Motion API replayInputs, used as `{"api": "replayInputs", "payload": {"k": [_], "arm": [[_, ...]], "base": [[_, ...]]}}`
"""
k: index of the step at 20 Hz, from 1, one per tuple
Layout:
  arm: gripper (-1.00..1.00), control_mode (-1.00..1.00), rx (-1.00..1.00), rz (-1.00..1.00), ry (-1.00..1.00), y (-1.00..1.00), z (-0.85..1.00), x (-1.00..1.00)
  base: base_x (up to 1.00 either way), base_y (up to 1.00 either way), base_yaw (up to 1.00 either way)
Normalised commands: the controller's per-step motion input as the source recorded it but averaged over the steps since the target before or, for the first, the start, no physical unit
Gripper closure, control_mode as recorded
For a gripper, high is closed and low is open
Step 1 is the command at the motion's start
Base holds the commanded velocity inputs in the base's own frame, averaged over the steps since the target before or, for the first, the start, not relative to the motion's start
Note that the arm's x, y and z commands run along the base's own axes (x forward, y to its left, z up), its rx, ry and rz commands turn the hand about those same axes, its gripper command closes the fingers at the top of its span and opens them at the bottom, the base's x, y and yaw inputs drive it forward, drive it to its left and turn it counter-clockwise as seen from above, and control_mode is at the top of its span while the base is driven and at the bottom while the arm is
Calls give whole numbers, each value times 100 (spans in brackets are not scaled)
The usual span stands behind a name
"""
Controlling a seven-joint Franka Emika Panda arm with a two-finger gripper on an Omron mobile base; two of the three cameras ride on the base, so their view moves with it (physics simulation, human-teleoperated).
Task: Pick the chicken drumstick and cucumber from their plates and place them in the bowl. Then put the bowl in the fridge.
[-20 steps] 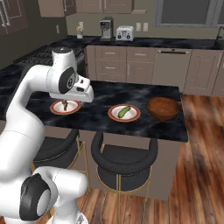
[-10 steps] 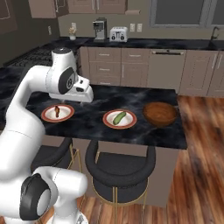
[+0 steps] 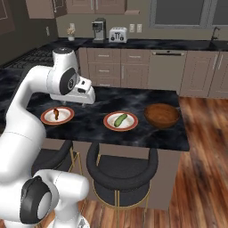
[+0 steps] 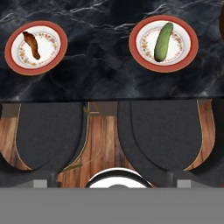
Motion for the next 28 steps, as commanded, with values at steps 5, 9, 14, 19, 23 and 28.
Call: {"api": "replayInputs", "payload": {"k": [5, 9, 14, 19, 23, 28], "arm": [[-100, 100, 0, 0, 0, 0, 0, 0], [-100, 100, 0, 0, 0, 0, 0, 0], [-100, 100, 0, 0, 0, 0, 0, 0], [-100, 100, 0, 0, 0, 0, 0, 0], [-100, -100, 0, 0, 0, 0, 0, 0], [-100, -100, 0, 0, 0, 0, 0, 0]], "base": [[16, 6, -2], [0, 0, 0], [0, 0, 0], [0, 0, 0], [0, 0, 0], [0, 0, 0]]}}
